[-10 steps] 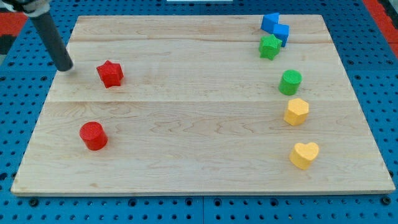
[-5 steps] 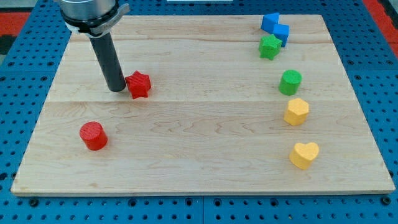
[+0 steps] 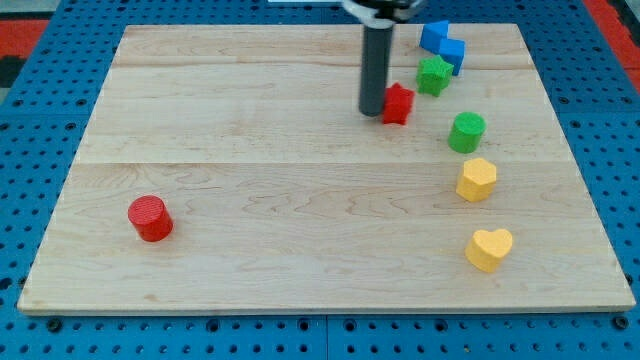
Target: Place red star below green star
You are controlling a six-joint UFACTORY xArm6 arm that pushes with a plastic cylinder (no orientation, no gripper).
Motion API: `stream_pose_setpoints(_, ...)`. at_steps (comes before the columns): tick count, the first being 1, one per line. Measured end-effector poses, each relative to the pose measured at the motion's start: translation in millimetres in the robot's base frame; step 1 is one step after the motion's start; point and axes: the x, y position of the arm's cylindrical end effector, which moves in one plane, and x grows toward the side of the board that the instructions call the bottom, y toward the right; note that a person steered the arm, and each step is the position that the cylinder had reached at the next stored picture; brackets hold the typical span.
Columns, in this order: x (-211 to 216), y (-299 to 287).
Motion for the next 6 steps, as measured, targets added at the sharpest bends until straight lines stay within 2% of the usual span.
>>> stream_pose_setpoints(3, -18.1, 11.8)
stream_pose_setpoints(6, -14.7, 26.4)
